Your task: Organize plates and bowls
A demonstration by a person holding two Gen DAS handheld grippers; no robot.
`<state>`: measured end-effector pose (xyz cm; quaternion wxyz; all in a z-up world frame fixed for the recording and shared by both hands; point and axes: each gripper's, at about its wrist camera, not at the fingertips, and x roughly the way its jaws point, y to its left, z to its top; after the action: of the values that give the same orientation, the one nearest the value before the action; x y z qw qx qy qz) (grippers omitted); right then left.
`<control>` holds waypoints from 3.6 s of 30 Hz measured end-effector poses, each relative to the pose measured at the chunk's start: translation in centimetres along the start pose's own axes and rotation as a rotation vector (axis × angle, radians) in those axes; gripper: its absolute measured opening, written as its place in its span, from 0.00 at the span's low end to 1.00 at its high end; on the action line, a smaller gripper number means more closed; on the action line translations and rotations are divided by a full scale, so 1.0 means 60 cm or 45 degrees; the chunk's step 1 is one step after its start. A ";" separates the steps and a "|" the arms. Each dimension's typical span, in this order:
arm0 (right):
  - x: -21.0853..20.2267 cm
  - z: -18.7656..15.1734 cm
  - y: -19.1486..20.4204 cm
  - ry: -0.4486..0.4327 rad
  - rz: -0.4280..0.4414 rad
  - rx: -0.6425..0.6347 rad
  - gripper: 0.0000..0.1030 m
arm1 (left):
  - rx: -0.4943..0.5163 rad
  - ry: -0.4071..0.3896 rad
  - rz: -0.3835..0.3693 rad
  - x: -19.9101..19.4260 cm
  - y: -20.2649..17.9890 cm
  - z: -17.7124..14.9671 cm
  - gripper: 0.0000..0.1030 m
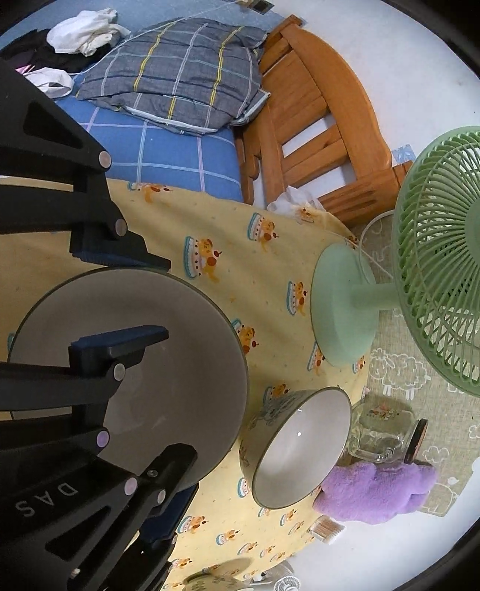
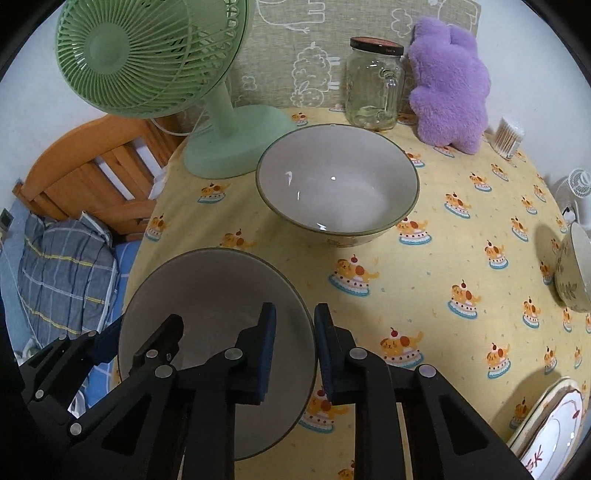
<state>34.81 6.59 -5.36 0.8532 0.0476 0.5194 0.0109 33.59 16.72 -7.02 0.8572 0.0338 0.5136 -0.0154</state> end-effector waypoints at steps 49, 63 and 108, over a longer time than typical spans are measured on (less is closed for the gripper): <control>-0.207 -0.250 -0.156 0.042 -0.107 0.099 0.24 | 0.122 0.041 -0.111 -0.176 -0.167 -0.230 0.27; -0.183 -0.263 -0.188 0.106 -0.047 0.021 0.24 | 0.015 0.103 -0.061 -0.159 -0.191 -0.257 0.27; -0.296 -0.197 -0.149 -0.144 -0.093 0.090 0.80 | 0.014 -0.090 -0.266 -0.258 -0.148 -0.178 0.82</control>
<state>15.86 -2.66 4.13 0.8788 0.0592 0.4718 -0.0413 16.35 8.50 1.19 0.8683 -0.0159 0.4837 -0.1088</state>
